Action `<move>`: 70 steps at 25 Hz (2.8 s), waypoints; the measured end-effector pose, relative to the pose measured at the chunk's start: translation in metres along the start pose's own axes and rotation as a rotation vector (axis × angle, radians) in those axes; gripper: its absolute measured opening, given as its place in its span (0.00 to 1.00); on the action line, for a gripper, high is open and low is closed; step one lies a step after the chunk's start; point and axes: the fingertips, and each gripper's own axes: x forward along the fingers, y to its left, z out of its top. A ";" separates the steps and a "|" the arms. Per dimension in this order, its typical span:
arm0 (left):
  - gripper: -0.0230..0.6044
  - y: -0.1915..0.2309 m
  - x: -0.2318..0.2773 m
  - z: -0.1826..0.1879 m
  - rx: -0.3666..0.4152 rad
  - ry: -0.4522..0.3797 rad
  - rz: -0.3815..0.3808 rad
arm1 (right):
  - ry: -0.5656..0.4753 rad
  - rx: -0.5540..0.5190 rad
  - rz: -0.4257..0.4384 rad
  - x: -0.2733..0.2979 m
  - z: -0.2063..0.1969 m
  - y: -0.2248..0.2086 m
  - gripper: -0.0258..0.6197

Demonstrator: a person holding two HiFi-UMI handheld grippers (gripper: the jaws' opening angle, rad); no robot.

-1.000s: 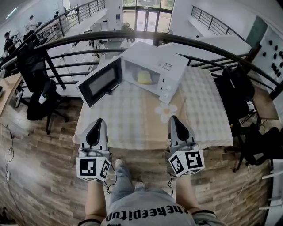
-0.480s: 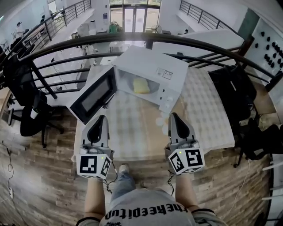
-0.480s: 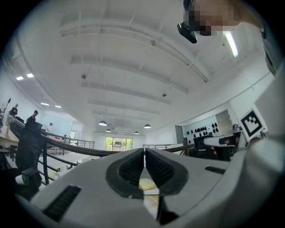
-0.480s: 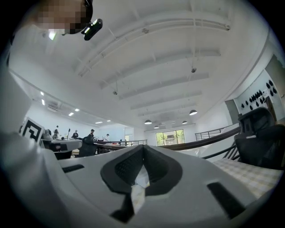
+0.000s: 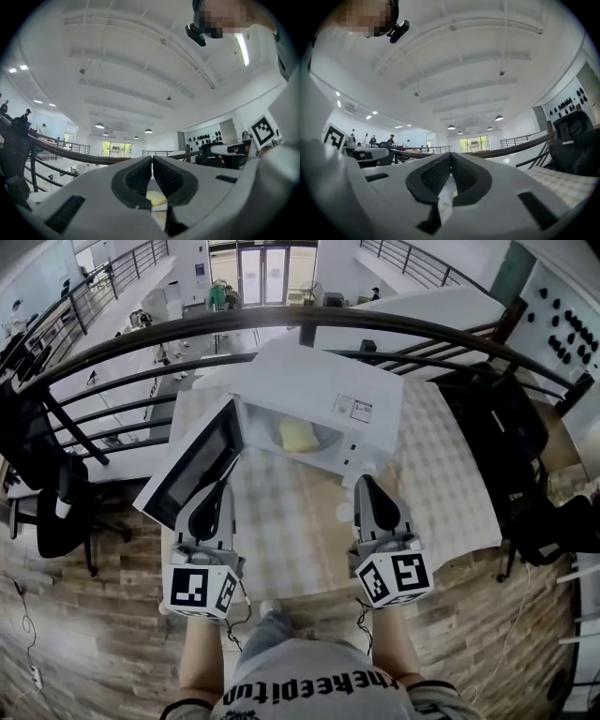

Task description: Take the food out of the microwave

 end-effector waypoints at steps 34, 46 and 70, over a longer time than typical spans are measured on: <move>0.06 -0.010 0.148 -0.196 0.700 0.193 -0.403 | 0.127 -0.002 -0.119 0.103 -0.085 -0.003 0.05; 0.22 -0.026 0.176 -0.281 0.891 0.263 -0.518 | 0.161 -0.011 -0.168 0.094 -0.098 -0.017 0.05; 0.28 -0.036 0.215 -0.345 1.185 0.345 -0.532 | 0.226 -0.031 -0.290 0.061 -0.112 -0.051 0.05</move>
